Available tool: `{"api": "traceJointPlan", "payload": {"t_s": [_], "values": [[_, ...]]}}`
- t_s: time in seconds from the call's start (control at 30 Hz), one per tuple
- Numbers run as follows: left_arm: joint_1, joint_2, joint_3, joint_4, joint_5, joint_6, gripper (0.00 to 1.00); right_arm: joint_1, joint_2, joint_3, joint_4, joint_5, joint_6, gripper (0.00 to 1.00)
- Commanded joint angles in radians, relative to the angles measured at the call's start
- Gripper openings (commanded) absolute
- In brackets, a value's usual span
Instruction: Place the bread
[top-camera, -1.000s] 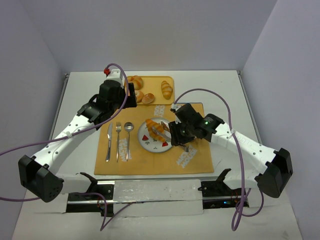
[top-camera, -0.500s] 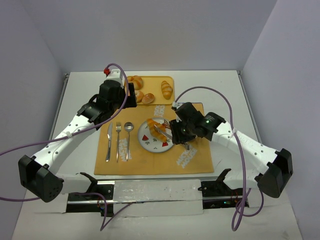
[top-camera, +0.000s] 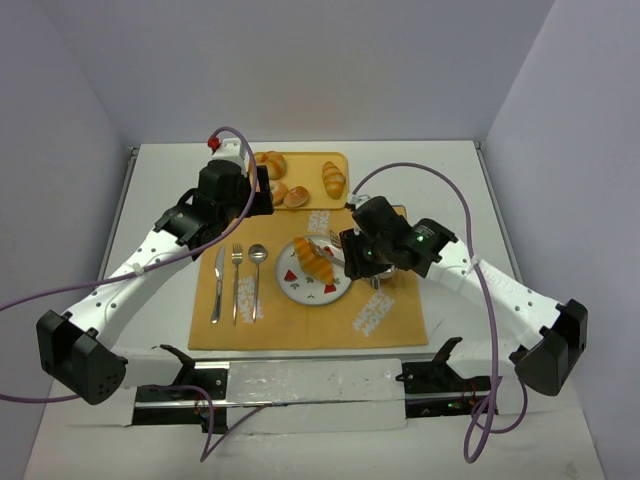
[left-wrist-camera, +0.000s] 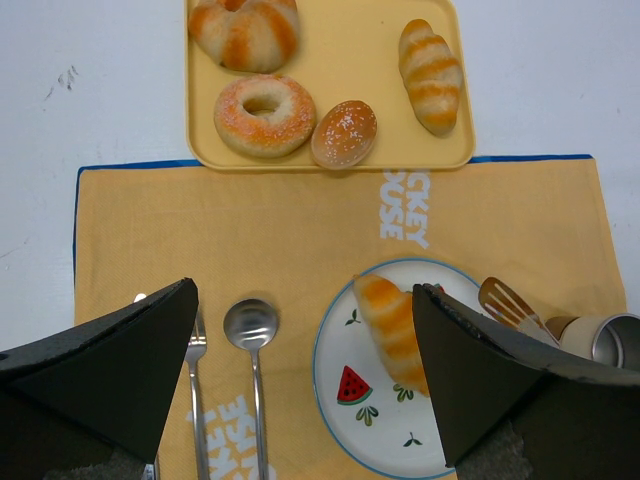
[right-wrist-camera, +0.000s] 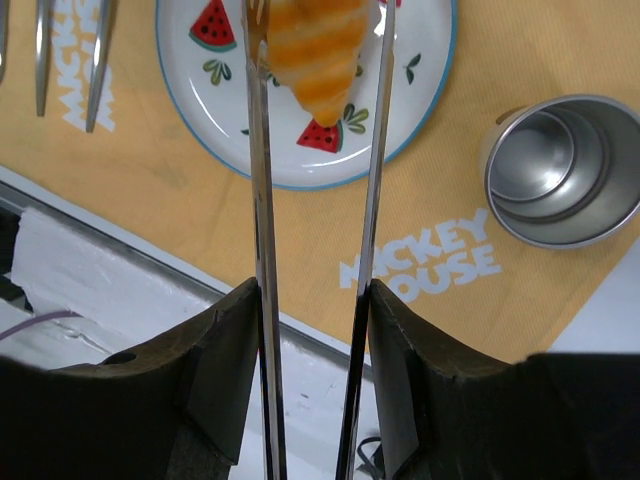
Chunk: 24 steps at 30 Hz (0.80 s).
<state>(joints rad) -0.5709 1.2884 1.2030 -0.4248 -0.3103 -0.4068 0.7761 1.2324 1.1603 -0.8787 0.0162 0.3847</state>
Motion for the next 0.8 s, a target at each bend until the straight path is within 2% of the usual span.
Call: {"api": "traceJointPlan", "payload": {"t_s": [0.0,0.27,0.4,0.5,0.6,0.77], "values": [[-0.007,-0.015,0.018,0.017,-0.012,0.003,0.99,-0.009,-0.016,0.071,0.000,0.036,0.000,0.51],[-0.007,-0.014,0.021,0.017,-0.009,0.003,0.99,-0.027,0.012,0.122,0.007,0.048,-0.006,0.51],[-0.007,-0.014,0.020,0.018,-0.007,0.003,0.99,-0.109,0.032,0.139,0.043,0.025,-0.026,0.51],[-0.007,-0.009,0.021,0.017,-0.003,0.002,0.99,-0.219,0.070,0.163,0.086,0.011,-0.035,0.50],[-0.009,-0.001,0.021,0.023,0.010,0.002,0.99,-0.378,0.131,0.220,0.128,0.071,-0.011,0.50],[-0.009,0.009,0.027,0.018,0.023,0.002,0.99,-0.509,0.274,0.312,0.181,0.112,0.008,0.50]]}}
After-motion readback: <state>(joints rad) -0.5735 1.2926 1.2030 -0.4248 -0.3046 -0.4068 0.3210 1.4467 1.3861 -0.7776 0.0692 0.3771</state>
